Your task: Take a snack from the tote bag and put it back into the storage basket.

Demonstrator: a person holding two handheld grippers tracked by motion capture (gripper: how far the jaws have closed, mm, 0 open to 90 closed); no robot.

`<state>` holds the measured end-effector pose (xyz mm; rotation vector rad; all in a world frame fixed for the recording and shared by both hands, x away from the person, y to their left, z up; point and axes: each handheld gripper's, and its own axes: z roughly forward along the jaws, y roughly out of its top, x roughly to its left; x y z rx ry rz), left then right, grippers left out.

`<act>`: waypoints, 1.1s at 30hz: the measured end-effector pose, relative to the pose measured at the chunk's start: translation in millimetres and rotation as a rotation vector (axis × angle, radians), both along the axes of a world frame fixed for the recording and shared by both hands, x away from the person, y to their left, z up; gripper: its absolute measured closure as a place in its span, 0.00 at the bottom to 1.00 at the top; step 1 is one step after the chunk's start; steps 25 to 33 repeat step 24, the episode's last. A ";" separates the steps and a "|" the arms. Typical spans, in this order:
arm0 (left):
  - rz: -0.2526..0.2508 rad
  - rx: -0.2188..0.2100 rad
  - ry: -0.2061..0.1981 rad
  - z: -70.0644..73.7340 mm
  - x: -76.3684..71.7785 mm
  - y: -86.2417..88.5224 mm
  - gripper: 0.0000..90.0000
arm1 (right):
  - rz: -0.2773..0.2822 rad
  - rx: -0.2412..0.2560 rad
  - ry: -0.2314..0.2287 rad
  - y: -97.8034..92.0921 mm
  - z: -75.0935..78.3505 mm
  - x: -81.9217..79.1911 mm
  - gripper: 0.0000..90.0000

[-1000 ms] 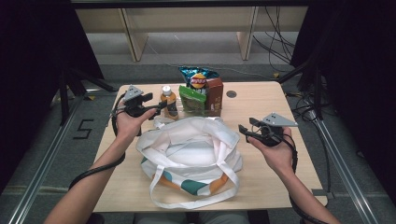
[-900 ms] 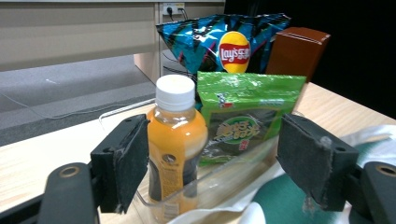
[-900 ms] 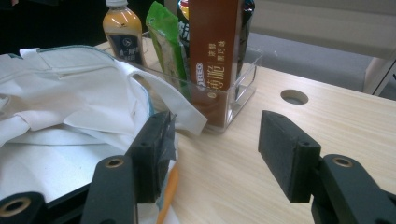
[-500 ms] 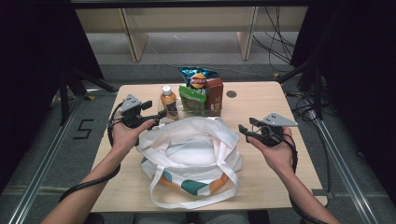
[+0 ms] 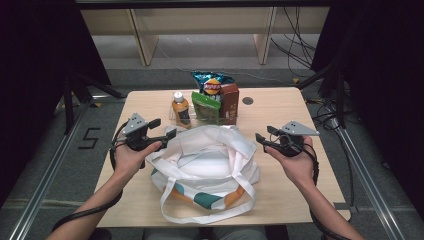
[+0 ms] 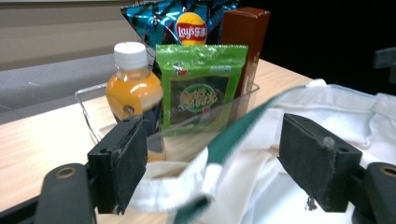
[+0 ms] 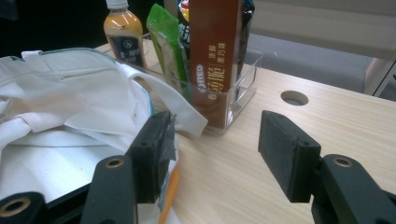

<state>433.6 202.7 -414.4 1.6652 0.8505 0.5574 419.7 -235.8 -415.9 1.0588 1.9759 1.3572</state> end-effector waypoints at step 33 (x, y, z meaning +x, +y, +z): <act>0.017 -0.014 -0.036 -26.6 -28.7 18.4 0.26 | 0.018 0.016 0.020 1.8 1.0 -1.9 0.49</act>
